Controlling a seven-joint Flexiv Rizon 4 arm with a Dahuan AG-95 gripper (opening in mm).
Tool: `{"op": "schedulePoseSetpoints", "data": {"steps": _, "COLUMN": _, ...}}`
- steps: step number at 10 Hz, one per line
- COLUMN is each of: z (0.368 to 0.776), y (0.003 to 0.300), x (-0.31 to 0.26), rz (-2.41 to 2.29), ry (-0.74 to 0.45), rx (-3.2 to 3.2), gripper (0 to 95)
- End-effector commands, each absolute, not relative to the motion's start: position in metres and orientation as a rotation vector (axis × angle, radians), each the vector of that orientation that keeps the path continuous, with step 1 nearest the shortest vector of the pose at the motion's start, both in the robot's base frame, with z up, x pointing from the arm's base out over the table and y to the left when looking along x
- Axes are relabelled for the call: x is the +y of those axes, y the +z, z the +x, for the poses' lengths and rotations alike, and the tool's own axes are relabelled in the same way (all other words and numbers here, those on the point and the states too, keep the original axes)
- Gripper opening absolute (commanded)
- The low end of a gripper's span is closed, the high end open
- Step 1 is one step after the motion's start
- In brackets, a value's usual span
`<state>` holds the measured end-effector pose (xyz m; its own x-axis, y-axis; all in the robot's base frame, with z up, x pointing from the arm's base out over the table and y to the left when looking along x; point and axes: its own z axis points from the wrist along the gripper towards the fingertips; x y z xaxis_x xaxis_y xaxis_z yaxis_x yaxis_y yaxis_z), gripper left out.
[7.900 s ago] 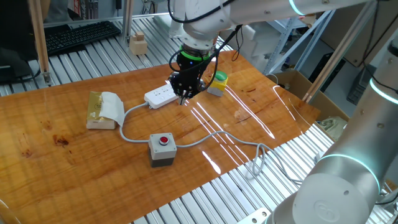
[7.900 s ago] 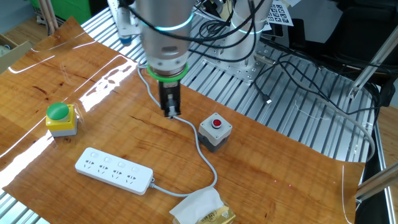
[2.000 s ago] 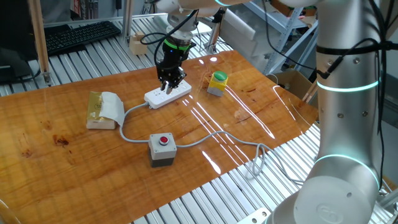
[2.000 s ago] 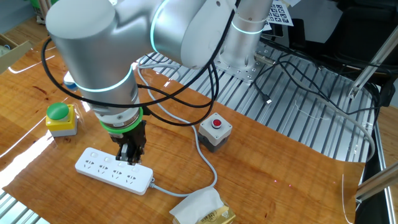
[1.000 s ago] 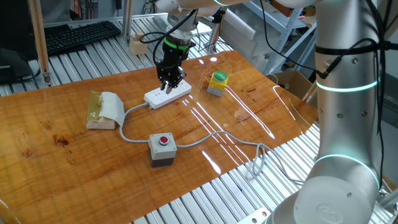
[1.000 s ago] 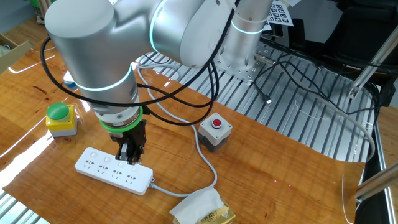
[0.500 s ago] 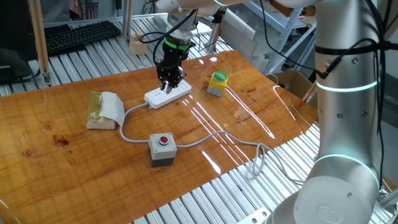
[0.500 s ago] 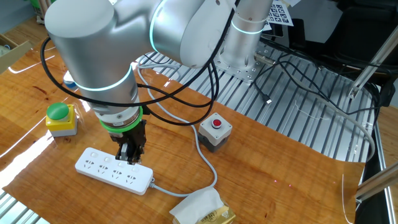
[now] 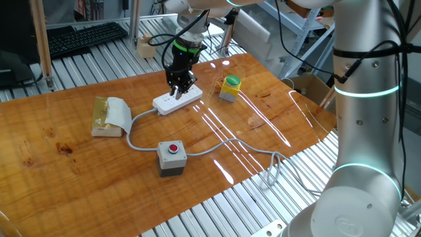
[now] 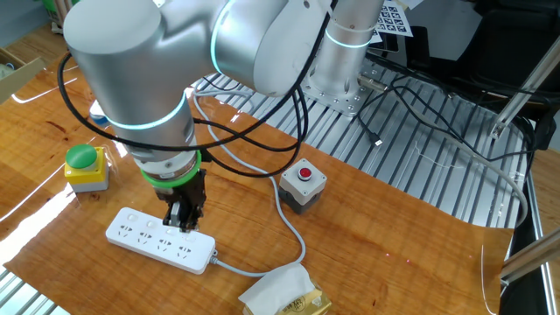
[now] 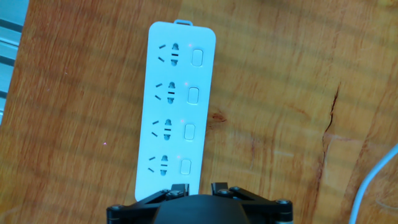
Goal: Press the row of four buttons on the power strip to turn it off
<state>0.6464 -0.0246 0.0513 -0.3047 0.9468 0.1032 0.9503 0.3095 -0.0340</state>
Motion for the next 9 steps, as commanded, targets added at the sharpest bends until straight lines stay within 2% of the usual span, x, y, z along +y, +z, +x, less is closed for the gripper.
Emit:
{"op": "schedulePoseSetpoints", "data": {"steps": 1, "z": 0.6357, "y": 0.0726, "x": -0.0294, "rz": -1.738, "ry": -0.111, "rx": -2.444, "gripper": 38.0}}
{"op": "schedulePoseSetpoints", "data": {"steps": 9, "z": 0.6311, "y": 0.0818, "x": -0.0254, "rz": -1.804, "ry": -0.044, "rx": -2.441, "gripper": 38.0}}
